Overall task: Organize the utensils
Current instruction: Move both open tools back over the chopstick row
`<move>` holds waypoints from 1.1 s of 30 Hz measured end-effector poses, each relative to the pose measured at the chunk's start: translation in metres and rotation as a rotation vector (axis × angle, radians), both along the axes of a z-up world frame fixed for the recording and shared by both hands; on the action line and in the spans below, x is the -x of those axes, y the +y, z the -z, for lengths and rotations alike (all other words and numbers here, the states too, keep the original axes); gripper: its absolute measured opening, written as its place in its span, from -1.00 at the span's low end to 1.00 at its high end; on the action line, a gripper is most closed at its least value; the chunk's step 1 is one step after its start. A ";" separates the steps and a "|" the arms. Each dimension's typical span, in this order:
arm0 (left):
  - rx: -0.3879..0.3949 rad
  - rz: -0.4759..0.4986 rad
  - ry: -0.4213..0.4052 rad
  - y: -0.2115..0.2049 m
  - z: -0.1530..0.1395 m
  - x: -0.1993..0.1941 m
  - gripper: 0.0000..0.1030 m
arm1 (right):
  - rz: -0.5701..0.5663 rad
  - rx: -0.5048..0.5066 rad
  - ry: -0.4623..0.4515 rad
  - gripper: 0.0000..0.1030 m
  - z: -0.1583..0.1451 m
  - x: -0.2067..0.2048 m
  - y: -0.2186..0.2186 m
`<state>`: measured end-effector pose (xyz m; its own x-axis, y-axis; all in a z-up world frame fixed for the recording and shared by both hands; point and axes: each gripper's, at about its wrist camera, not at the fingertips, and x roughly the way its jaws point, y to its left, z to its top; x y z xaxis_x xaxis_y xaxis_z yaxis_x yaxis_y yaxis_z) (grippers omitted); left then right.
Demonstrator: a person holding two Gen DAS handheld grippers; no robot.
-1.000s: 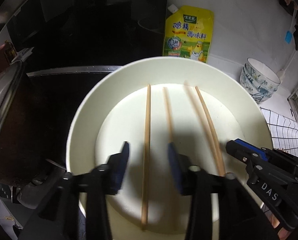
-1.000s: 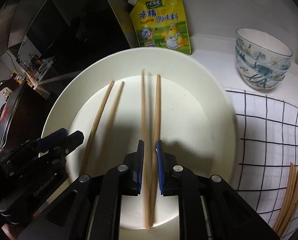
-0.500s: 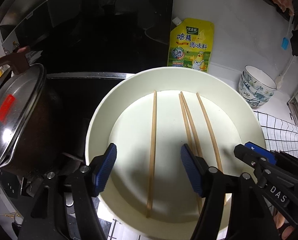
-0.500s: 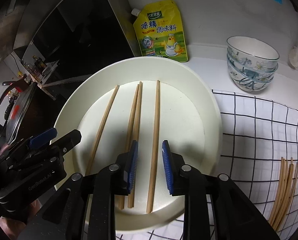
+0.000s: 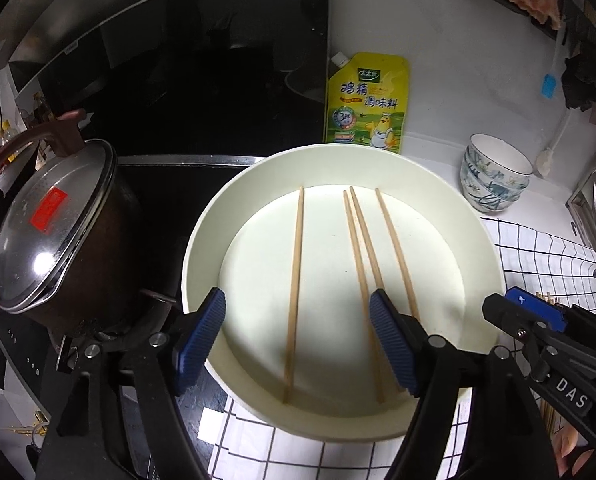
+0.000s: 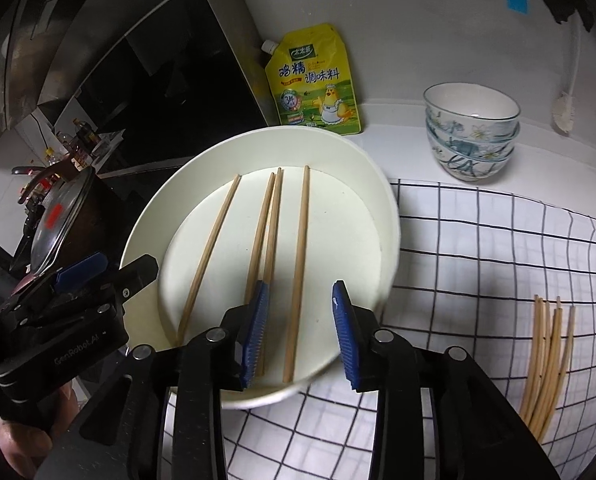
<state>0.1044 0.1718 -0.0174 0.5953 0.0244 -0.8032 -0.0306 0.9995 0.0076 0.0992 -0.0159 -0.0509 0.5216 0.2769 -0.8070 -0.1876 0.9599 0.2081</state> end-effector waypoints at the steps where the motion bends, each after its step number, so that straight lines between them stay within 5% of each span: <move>1: -0.001 0.002 -0.001 -0.002 -0.001 0.002 0.44 | 0.000 0.002 -0.004 -0.34 -0.002 0.003 -0.003; 19: 0.016 0.121 -0.004 -0.095 -0.010 0.039 0.59 | 0.128 0.030 0.003 -0.11 -0.009 0.061 -0.118; 33: 0.030 0.247 0.057 -0.182 0.017 0.063 0.69 | 0.291 0.069 0.097 -0.04 0.030 0.108 -0.218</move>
<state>0.0412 -0.0105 -0.0341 0.5343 -0.1410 -0.8335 0.2142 0.9764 -0.0278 -0.0091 -0.2342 -0.0807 0.4902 0.0704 -0.8688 0.1144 0.9829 0.1442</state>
